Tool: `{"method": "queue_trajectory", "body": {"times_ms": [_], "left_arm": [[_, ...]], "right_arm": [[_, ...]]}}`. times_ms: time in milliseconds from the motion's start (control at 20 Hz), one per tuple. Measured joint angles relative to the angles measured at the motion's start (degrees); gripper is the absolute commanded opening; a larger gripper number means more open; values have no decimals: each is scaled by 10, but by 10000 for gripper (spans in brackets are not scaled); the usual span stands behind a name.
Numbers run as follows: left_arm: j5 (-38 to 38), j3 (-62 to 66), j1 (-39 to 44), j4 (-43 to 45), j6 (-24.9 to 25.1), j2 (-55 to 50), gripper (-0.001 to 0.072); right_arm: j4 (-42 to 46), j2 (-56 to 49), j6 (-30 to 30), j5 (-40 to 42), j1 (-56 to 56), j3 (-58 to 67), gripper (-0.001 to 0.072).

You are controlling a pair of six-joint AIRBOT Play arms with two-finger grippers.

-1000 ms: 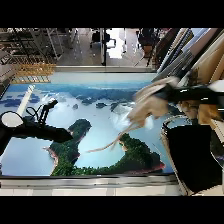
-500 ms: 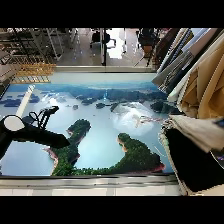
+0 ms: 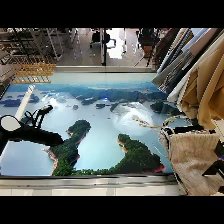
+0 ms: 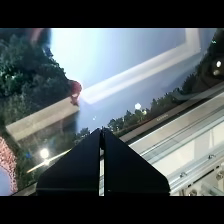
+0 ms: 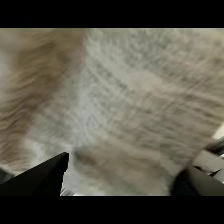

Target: Fold the clothes and pants, and hang the long-sleeved shirts on hangers.

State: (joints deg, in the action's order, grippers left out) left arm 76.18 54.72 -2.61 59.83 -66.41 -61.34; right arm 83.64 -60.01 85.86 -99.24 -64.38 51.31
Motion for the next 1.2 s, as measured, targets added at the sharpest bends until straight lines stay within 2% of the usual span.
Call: {"method": "queue_trajectory", "body": {"times_ms": [150, 350, 450, 600, 650, 700, 750, 850, 900, 950, 1050, 1100, 1200], "left_arm": [[-8, 0, -4, 1, 0, 0, 11], [-14, 9, -7, 43, -10, 0, 11], [-14, 30, -7, 122, -51, 1, 11], [-1, 80, -7, 286, -122, 13, 11], [-2, 93, -7, 332, -136, 20, 12], [-9, 103, -7, 370, -147, 28, 11], [-19, 110, -7, 400, -156, 36, 11], [-32, 118, -7, 438, -167, 46, 11], [-37, 121, -7, 451, -171, 49, 11], [-41, 122, -7, 460, -174, 50, 11], [-45, 125, -7, 472, -177, 52, 11], [-47, 125, -7, 477, -179, 53, 11], [-49, 126, -7, 482, -181, 53, 11]], "right_arm": [[3, 0, -4, 30, 15, 83, 699], [-85, 0, -14, 72, 105, 202, 698], [-135, 0, -33, 87, 189, 223, 697], [-162, -1, -50, 117, 346, 205, 694], [-161, -1, -53, 137, 403, 188, 633], [-155, -1, -56, 160, 455, 170, 531], [-142, -1, -56, 194, 505, 150, 478], [-114, -1, -60, 269, 583, 117, 469], [-103, -1, -60, 304, 610, 108, 340], [-91, -1, -63, 342, 631, 100, 14], [-75, -1, -77, 406, 656, 91, 21], [-68, 0, -85, 432, 664, 88, 64], [-62, 0, -95, 464, 673, 85, 50]]}}
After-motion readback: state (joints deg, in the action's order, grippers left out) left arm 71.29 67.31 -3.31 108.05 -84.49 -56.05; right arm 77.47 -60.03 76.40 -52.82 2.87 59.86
